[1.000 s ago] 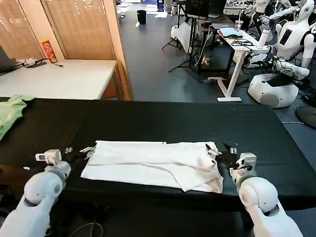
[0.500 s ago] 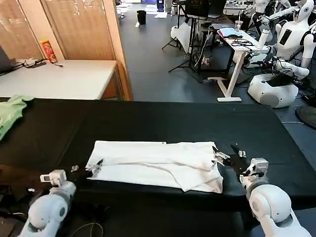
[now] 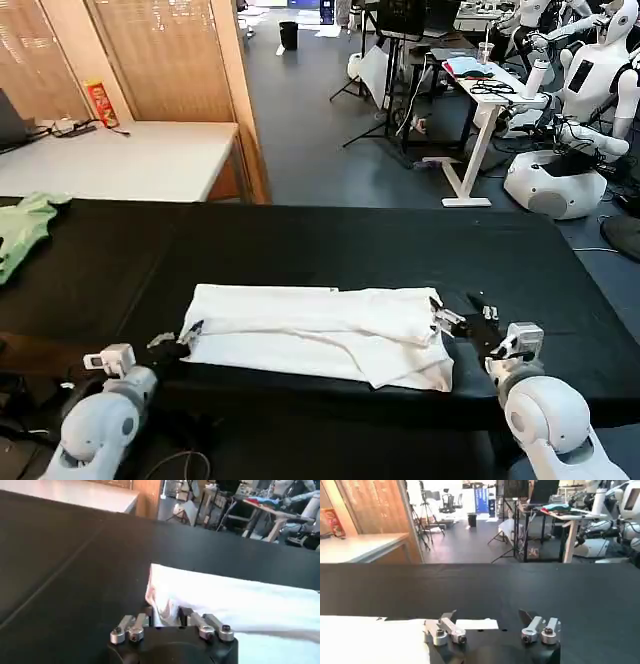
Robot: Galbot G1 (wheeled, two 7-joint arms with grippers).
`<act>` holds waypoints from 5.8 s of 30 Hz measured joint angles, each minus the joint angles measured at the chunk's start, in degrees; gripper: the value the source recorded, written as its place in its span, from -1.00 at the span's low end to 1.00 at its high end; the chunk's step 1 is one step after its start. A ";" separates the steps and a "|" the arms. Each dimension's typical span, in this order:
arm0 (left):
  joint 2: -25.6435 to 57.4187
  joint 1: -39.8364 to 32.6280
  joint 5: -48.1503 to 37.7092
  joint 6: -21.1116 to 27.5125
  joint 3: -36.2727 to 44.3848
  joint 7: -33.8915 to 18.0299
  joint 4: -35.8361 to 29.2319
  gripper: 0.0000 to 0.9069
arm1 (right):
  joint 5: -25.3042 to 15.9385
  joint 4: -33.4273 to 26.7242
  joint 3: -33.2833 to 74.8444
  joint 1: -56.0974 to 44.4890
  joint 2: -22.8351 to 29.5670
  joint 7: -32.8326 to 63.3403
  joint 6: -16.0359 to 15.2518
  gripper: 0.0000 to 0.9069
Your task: Fold and organize the clothes.
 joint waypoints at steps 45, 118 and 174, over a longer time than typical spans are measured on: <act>-9.30 -1.01 19.81 -4.36 26.03 -4.96 -12.67 -1.00 | -5.45 3.04 4.55 -5.81 4.26 -0.48 0.02 0.94; -9.29 0.62 -6.72 -12.02 6.58 3.77 -0.64 0.94 | -9.94 -0.21 -11.01 2.41 8.32 -2.92 6.63 0.94; 14.70 3.43 16.38 -7.34 -1.93 -4.09 -19.99 -1.00 | -13.32 0.70 -9.56 -0.79 10.80 -3.00 6.65 0.94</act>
